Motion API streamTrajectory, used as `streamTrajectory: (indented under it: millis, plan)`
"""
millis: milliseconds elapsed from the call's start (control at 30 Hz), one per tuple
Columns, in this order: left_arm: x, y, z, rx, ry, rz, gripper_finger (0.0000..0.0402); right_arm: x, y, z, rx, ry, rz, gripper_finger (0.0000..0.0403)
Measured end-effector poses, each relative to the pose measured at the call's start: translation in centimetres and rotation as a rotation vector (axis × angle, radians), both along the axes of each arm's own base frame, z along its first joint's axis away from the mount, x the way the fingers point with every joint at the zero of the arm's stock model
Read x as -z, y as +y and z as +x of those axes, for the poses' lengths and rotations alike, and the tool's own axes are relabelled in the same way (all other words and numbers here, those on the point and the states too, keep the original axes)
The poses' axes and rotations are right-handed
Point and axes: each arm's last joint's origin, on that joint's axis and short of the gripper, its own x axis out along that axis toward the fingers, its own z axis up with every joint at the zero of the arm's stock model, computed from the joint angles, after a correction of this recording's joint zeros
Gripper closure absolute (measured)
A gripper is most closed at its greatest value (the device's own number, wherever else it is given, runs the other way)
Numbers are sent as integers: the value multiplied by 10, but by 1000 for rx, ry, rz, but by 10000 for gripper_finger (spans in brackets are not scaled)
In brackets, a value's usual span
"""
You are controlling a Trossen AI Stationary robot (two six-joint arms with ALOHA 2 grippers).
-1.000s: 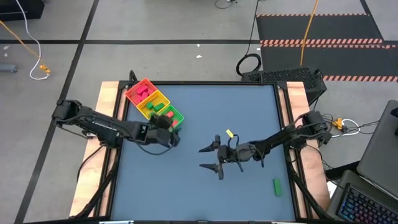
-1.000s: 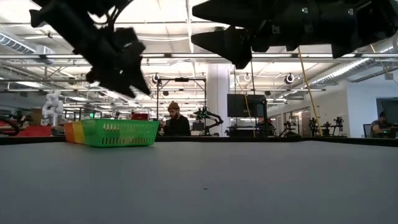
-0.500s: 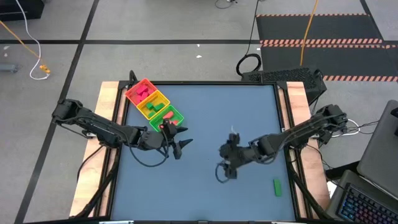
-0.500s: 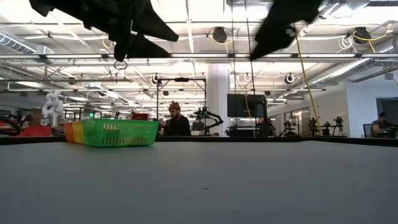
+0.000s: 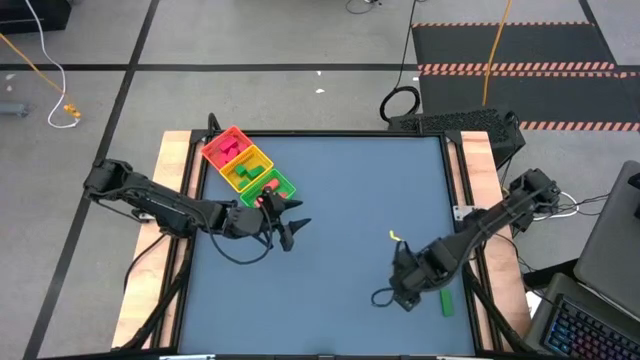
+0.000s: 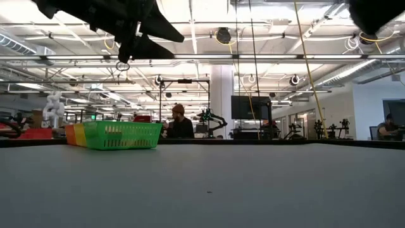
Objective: Sort & place blocks by color
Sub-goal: Put the green block into the yellow basket
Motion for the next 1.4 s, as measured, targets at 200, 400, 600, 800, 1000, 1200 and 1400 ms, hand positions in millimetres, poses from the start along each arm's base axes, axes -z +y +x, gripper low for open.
streamTrajectory:
  millis: [200, 400, 600, 800, 1000, 1200, 1400]
  plan:
    - [-1, 0, 0, 5, 3, 18, 128, 21, 3, -25, 108, 182, -93, 122]
    - [-1, -2, -1, 15, 3, 17, 128, 49, 14, -39, 124, 189, -24, 122]
    - [1, -7, -2, 28, 12, -8, 128, 58, 27, -52, 148, 234, 11, 122]
    - [1, -13, -3, 45, 1, -29, 128, 58, 34, -61, 173, 242, -22, 122]
    - [1, -19, -5, 63, -5, -47, 128, 58, 38, -66, 210, 229, -54, 122]
    - [0, -25, -6, 82, -7, -54, 128, 65, 38, -74, 233, 244, -71, 122]
    - [0, -30, -8, 99, -9, -60, 128, 87, 33, -78, 235, 223, -36, 122]
